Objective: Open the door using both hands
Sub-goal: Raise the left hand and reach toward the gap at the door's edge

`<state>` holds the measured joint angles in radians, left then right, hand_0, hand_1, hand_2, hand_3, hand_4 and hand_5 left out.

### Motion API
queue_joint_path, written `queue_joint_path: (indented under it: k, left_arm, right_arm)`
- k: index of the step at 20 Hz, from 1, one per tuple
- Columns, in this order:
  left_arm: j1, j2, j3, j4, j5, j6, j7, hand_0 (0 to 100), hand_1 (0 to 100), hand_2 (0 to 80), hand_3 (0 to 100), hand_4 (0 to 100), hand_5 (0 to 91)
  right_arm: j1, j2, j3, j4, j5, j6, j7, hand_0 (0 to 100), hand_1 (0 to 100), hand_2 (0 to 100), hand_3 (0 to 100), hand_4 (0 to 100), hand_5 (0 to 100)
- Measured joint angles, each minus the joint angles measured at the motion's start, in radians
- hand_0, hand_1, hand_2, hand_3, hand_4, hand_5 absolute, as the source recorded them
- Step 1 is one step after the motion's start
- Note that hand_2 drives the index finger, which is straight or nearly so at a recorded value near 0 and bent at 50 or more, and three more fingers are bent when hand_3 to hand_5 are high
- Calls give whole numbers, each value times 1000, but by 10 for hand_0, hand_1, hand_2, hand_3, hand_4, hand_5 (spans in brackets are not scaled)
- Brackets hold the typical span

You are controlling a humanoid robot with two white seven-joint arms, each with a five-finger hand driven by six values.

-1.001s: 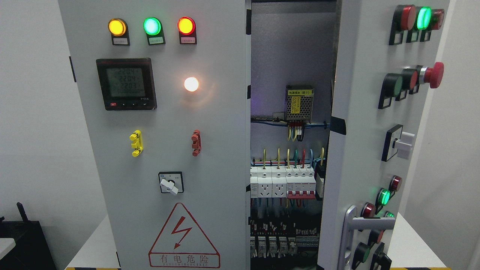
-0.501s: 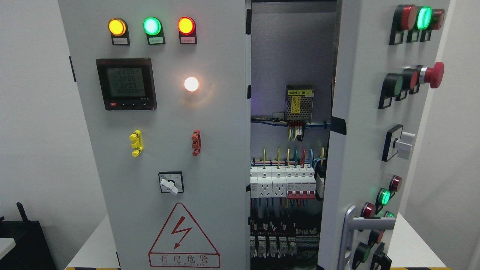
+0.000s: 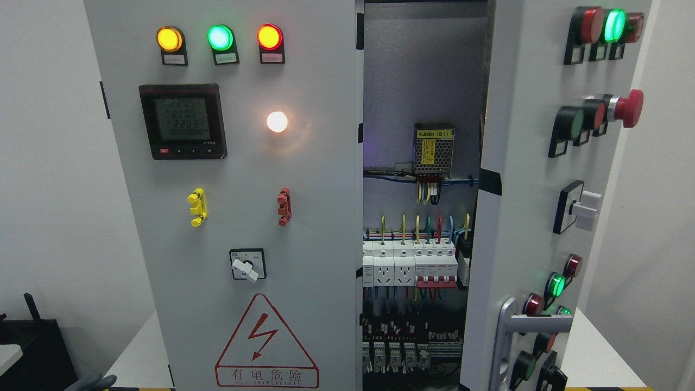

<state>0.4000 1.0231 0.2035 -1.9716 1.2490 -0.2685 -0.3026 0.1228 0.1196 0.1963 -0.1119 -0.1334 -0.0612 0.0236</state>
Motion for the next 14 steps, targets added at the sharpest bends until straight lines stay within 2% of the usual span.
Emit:
queue_joint_path:
  k: [5, 14]
  left_arm:
    - [-230, 71, -98, -4, 53, 24, -2, 0, 0, 0, 0, 43, 0]
    - [-688, 148, -402, 4, 125, 102, 0, 0, 0, 0, 0, 42, 0]
  right_arm:
    - [0, 0, 0, 0, 0, 0, 0, 0, 0, 0, 0, 0, 0]
    - [0, 0, 0, 0, 0, 0, 0, 0, 0, 0, 0, 0, 0]
